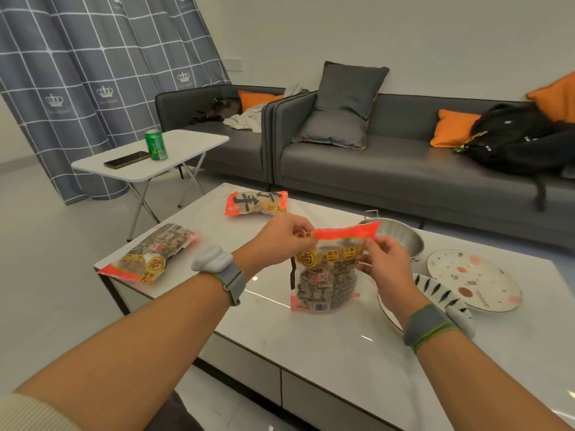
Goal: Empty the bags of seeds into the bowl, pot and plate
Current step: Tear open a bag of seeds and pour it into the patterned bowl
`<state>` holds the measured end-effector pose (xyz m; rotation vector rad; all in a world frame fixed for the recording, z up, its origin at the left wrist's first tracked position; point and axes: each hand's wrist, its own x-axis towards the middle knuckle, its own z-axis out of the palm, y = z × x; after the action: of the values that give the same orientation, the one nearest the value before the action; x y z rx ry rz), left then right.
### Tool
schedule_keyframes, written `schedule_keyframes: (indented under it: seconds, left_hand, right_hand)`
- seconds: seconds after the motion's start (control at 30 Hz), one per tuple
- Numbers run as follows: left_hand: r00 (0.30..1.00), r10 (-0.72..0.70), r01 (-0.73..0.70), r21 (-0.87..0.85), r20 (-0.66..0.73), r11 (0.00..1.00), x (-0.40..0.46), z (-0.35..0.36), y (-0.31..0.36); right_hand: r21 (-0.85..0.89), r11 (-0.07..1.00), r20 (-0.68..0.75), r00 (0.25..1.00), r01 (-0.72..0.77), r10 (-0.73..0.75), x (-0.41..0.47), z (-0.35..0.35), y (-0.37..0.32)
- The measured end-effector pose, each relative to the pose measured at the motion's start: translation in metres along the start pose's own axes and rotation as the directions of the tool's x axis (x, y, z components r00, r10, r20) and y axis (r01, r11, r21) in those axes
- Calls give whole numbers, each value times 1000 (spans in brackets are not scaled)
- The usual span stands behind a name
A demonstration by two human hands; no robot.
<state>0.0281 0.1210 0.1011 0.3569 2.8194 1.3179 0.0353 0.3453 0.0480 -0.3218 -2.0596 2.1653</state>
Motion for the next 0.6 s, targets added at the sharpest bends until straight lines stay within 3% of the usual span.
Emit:
schedule_keyframes:
  seconds: [0.17, 0.3, 0.4, 0.5, 0.6]
  left_hand:
    - [989, 90, -105, 133, 115, 986, 2, 6, 25]
    - [968, 9, -42, 127, 250, 991, 6, 8, 36]
    - [943, -82, 73, 39, 323, 997, 7, 15, 38]
    - [923, -119, 185, -152, 366, 971, 7, 21, 39]
    - [920, -107, 216, -259, 376, 941, 6, 26, 40]
  right_hand:
    - [-42, 999, 4, 1000, -11, 12, -3, 1, -1]
    - [-93, 996, 31, 999, 15, -12, -2, -1, -2]
    - [-163, 985, 46, 998, 58, -51, -6, -1, -4]
    - [-249, 966, 17, 997, 71, -69, -13, 2, -8]
    - [-241, 968, 117, 992, 69, -42, -21, 5, -17]
